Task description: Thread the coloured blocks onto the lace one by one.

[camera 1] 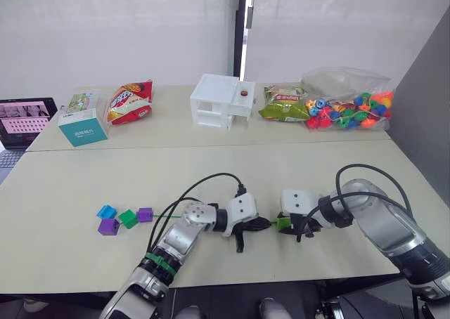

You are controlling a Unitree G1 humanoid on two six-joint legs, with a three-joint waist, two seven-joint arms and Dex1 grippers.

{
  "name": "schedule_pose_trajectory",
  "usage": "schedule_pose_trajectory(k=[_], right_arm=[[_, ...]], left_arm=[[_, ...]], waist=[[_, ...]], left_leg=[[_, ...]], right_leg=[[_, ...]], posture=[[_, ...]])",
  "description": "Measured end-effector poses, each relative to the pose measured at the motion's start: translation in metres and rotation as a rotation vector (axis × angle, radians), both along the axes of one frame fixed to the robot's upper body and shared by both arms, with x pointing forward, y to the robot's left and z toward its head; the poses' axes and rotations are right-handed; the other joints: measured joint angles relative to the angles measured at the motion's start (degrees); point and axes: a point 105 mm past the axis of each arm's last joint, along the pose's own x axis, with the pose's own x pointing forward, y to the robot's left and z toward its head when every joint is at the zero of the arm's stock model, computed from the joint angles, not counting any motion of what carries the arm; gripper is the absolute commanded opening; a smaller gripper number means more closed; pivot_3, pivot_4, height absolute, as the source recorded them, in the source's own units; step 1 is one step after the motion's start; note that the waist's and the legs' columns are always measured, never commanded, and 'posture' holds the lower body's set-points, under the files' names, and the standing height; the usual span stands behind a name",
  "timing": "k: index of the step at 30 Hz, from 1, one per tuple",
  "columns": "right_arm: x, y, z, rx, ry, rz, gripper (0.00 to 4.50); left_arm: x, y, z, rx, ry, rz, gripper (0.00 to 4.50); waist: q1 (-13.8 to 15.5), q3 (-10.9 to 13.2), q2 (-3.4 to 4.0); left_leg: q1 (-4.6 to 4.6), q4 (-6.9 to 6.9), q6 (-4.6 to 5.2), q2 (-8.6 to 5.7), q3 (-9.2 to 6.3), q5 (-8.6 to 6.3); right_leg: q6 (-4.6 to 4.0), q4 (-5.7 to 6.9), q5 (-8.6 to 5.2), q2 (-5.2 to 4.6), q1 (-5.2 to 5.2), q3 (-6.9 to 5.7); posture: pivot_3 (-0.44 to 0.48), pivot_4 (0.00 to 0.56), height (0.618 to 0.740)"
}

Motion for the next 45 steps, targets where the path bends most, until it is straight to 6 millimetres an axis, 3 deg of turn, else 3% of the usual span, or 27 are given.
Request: schedule_pose_trajectory(k=[5,11,15,17,19,22,24,29,33,37,43,45], right_arm=[[0.000,-0.001,0.000,-0.007,0.003,-0.005,1.31],[0.000,0.001,0.000,-0.010,-0.008,0.000,1.31],[0.001,0.003,0.000,-0.008,-0.035,0.004,1.31],[0.002,0.003,0.000,-0.006,-0.037,0.002,2.35],[0.003,0.002,0.002,-0.002,-0.048,-0.011,2.99],[0.004,-0.002,0.004,0.013,-0.045,-0.044,4.09],[0.000,-0.004,0.004,0.022,-0.027,-0.059,4.47],[-0.021,-0.018,0.004,0.058,0.079,-0.112,4.47],[-0.029,-0.031,0.021,0.116,0.071,-0.197,4.47],[-0.038,-0.035,0.037,0.248,0.109,-0.324,4.47],[-0.050,-0.058,0.028,0.221,0.120,-0.475,4.47],[-0.052,-0.060,0.028,0.218,0.108,-0.492,4.50]], left_arm=[[0.001,-0.002,0.000,0.003,-0.009,-0.008,0.00],[0.005,0.002,0.001,-0.001,0.009,0.027,1.82],[0.012,0.021,0.011,0.011,0.000,0.062,3.18],[0.013,0.030,0.014,0.025,-0.009,0.056,3.81],[0.009,0.036,0.015,0.043,-0.010,0.034,4.44],[0.002,0.034,0.013,0.025,0.019,0.007,4.50],[-0.003,0.028,0.011,0.013,0.036,-0.012,4.50],[-0.003,0.011,0.015,-0.014,0.033,-0.019,4.50],[0.003,0.003,0.016,-0.008,0.000,-0.009,4.50],[0.001,-0.013,0.003,0.017,0.012,-0.021,4.50],[-0.006,-0.030,-0.001,0.015,0.003,-0.069,4.50],[-0.004,-0.031,0.000,0.029,-0.014,-0.074,3.95]], waist=[[0.00,-0.02,-0.02],[0.00,-0.04,-0.05],[-0.40,-0.04,-0.05],[-0.40,-0.04,-0.05],[-0.32,-0.04,-0.05],[-0.09,-0.04,-0.05],[0.34,-0.04,-0.05],[1.02,-0.03,-0.05],[1.25,-0.03,-0.06],[1.40,-0.01,-0.09],[1.52,0.00,-0.10],[1.38,0.00,-0.11]], left_leg=[[0.01,0.01,0.00,0.00,0.00,0.00],[0.02,0.02,0.00,0.00,0.00,0.00],[0.05,-0.03,0.00,0.03,0.00,0.00],[0.05,-0.03,0.00,0.03,0.00,0.00],[0.05,-0.02,0.00,0.03,0.00,0.00],[0.01,-0.02,0.00,0.02,0.00,0.00],[-0.06,-0.02,0.00,0.01,-0.03,0.00],[-0.12,0.00,0.05,-0.03,-0.01,-0.03],[-0.08,0.00,0.06,-0.02,0.02,-0.03],[-0.10,0.05,0.06,-0.04,0.02,-0.03],[-0.11,0.04,0.07,-0.05,0.03,-0.04],[-0.08,0.04,0.07,-0.04,0.04,-0.04]], right_leg=[[0.00,-0.01,0.00,0.00,0.04,0.00],[0.00,0.01,0.00,0.00,0.02,0.00],[0.00,0.07,0.00,0.02,-0.05,0.00],[0.00,0.06,0.00,0.02,-0.04,0.00],[0.00,0.05,0.00,0.02,-0.02,0.00],[0.00,0.03,0.00,0.01,-0.03,0.00],[0.00,0.02,0.00,0.01,-0.07,0.00],[0.00,-0.04,0.00,-0.03,-0.08,0.00],[0.00,-0.05,0.00,-0.02,-0.05,0.01],[0.00,-0.05,0.00,-0.03,-0.01,0.02],[0.01,-0.05,0.00,-0.04,-0.01,0.02],[0.01,-0.04,0.00,-0.04,0.00,0.03]], posture=[[0.000,0.150,0.740],[0.000,0.150,0.740],[0.000,0.150,0.740],[0.000,0.150,0.740],[0.000,0.150,0.740],[0.000,0.150,0.740],[0.000,0.150,0.740],[0.000,0.150,0.740],[0.000,0.150,0.740],[0.000,0.150,0.740],[0.000,0.150,0.740],[0.000,0.150,0.740]])
